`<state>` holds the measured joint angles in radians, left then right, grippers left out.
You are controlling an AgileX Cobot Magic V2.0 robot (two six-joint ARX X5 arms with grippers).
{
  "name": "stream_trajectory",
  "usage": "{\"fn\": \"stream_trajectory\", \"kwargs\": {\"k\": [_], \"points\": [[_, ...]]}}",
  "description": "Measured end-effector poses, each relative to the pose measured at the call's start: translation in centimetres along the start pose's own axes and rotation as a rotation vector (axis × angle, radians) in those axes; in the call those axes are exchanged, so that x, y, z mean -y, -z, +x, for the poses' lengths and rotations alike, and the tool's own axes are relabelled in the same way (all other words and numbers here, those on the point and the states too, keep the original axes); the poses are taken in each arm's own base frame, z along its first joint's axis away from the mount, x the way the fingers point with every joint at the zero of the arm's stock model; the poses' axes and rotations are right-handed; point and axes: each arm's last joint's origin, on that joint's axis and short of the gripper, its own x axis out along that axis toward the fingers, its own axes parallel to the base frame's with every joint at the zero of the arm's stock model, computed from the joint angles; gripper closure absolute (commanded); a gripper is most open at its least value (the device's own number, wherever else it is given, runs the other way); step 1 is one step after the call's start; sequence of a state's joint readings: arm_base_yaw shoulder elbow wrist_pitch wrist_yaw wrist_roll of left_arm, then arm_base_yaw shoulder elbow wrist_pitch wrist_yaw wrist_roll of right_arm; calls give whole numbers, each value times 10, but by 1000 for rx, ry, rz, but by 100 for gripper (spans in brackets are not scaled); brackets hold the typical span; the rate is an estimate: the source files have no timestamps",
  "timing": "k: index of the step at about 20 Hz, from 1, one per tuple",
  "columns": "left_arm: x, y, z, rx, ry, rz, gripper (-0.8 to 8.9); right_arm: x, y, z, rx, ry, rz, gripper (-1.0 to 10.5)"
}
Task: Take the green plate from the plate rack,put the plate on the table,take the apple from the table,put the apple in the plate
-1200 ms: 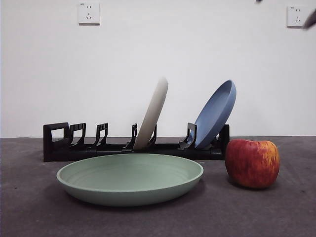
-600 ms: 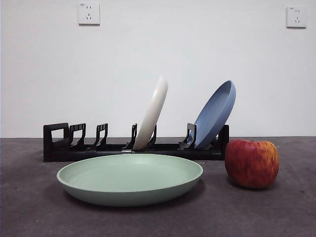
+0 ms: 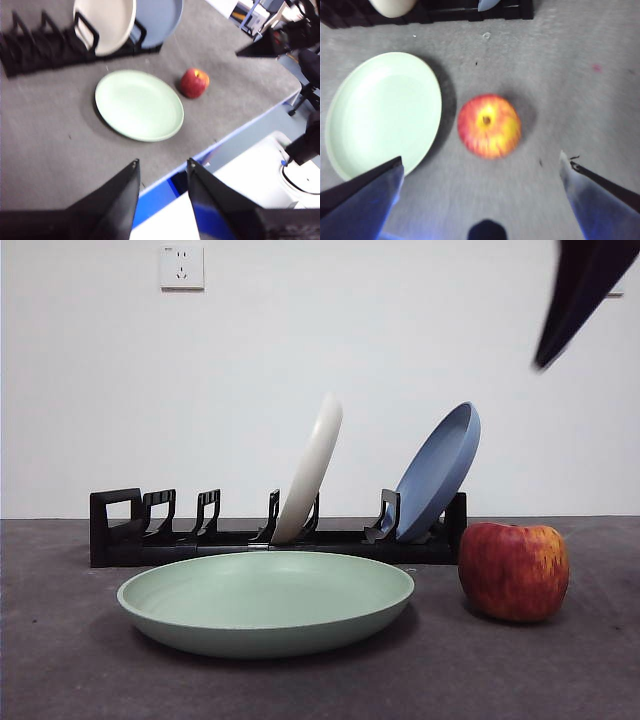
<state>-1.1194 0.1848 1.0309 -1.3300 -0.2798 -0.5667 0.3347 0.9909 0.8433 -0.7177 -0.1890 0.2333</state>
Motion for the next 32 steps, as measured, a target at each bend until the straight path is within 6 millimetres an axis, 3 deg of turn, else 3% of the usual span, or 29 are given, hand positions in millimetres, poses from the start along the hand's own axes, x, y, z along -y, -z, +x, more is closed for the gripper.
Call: {"fn": "stream_trajectory", "kwargs": {"k": [4,7,12,15,20,23,25,28,32], "points": [[0,4,5,-17,19,-39,656,-8,-15,50,-91,-4,-29,389],[1,4,6,-17,37,-49,656,-17,-26,79,-139,84,-66,389],[1,4,6,-18,37,-49,656,-18,-28,111,-237,144,-94,392],[1,4,6,-17,37,-49,656,-14,-19,125,-333,169,-98,495],[1,3,6,-6,20,-50,656,-14,-19,127,-345,168,-119,952],[1,3,6,-4,19,-50,656,-21,-27,120,-364,143,-122,958],[0,3,6,2,10,-50,656,-37,-42,110,-340,67,-138,958],[0,3,6,9,0,-50,656,-74,-64,89,-265,-152,-190,958],[0,3,6,10,0,-51,656,-127,-59,83,-162,-287,-323,959]]}}
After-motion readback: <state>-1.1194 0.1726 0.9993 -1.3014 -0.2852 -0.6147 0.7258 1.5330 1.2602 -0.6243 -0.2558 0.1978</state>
